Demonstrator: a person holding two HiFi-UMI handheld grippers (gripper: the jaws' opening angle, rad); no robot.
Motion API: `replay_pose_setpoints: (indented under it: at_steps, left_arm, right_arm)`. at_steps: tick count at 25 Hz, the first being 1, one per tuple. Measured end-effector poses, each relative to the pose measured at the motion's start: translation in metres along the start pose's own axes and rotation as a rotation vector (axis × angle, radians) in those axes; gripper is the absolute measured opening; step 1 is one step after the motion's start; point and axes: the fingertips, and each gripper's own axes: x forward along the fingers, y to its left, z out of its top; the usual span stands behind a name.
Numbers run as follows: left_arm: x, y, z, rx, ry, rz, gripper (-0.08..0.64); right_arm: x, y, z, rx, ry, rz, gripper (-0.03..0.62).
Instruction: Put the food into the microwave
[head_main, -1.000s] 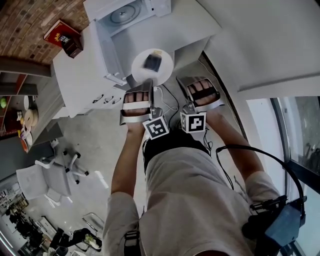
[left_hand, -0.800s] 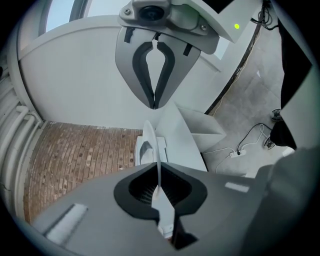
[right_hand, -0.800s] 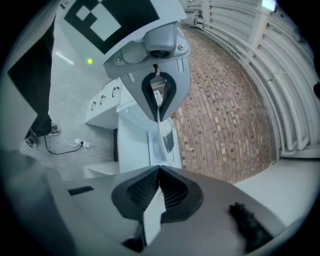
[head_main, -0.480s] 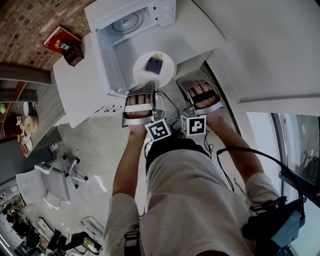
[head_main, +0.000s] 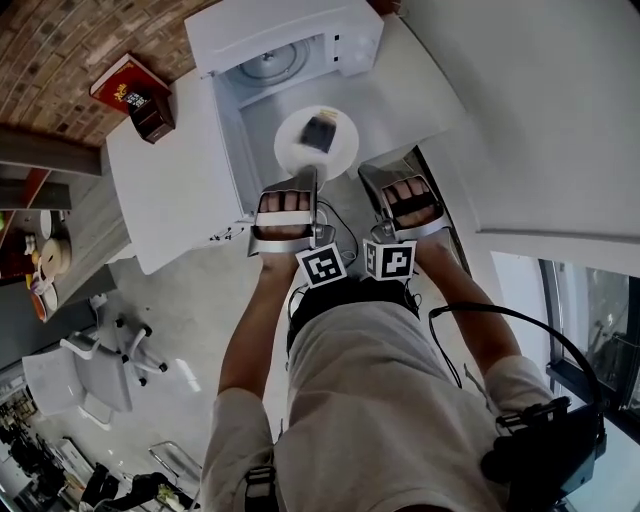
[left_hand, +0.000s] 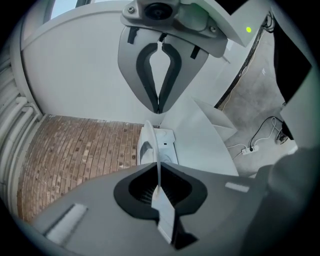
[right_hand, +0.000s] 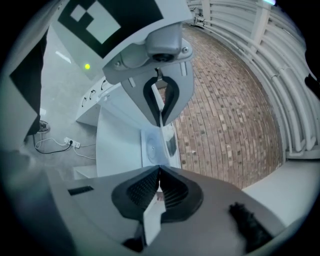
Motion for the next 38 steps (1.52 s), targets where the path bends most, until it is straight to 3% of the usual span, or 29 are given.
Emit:
replay_pose_setpoints:
  at_steps: [8,18,24,31,38]
  left_arm:
    - [0.038,0.003,-0.006,-0.016,0.028,-0.010,0.020]
    - [0.112,-0.004,-0.008,-0.072,0.164,-0.029,0.020]
    - [0.152,-0.005,-0.012,-0.084,0.223,-0.020,0.020]
    - [0.182,-0.023,-0.026,-0.126,0.294,-0.046,0.020]
    - [0.208,-0.037,-0.047,-0.133,0.344,-0.055,0.020]
  right_arm:
    - [0.032,0.000,0.000,-0.012,-0.071,0.013,0.009]
    - [0.093,0.004,-0.026,-0.045,-0.234,0.038,0.011]
    - [0.138,-0.001,-0.043,-0.064,-0.281,0.016,0.011]
    - [0.172,0.010,-0.046,-0.077,-0.344,0.053,0.011]
    - [0.205,0.015,-0.039,-0.088,-0.382,0.038,0.011]
